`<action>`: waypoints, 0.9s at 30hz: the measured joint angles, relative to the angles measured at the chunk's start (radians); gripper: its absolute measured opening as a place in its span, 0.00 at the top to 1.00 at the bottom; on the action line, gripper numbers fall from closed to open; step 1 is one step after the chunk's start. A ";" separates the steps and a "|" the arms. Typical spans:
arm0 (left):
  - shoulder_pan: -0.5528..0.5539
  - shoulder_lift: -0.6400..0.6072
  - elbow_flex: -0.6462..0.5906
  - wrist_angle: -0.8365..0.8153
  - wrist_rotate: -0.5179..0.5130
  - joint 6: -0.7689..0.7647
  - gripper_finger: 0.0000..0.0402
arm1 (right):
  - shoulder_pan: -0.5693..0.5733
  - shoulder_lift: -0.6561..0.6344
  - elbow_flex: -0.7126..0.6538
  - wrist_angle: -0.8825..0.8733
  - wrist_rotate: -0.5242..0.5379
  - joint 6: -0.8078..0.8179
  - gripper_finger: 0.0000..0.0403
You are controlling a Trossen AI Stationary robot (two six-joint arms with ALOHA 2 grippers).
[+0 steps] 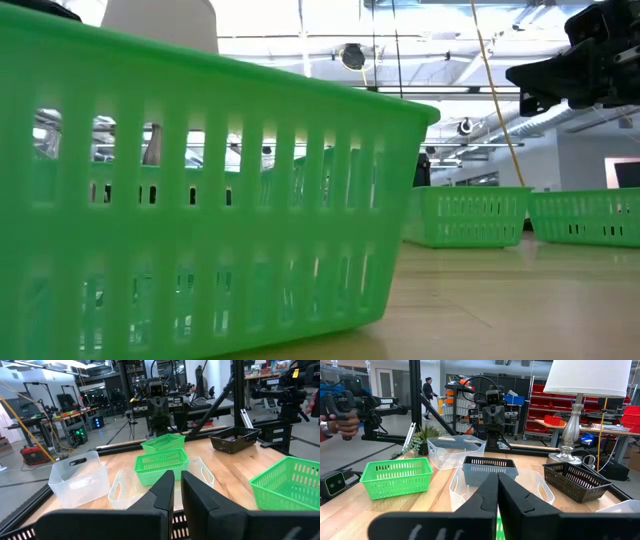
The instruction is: Stack baskets by color
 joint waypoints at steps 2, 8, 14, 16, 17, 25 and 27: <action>0.000 0.000 0.000 0.011 -0.001 0.000 0.91 | 0.000 0.000 0.000 0.000 0.000 0.000 1.00; 0.000 0.000 0.000 0.023 -0.001 0.000 0.91 | 0.000 0.000 0.000 0.000 0.001 -0.002 1.00; 0.000 0.000 0.000 0.060 -0.009 -0.035 0.91 | 0.000 0.000 0.000 0.001 0.003 -0.007 1.00; 0.000 0.001 0.011 0.055 -0.009 -0.047 0.93 | 0.000 0.000 0.000 0.001 0.003 -0.007 1.00; 0.000 0.001 0.019 0.053 -0.009 -0.050 0.95 | 0.000 0.000 0.000 0.001 0.003 -0.007 1.00; 0.000 0.024 0.178 -0.012 -0.009 -0.052 0.99 | 0.000 0.000 0.000 0.001 0.000 0.003 1.00; 0.000 0.054 0.254 -0.059 -0.009 -0.053 0.99 | 0.000 0.000 0.000 0.000 0.000 0.004 1.00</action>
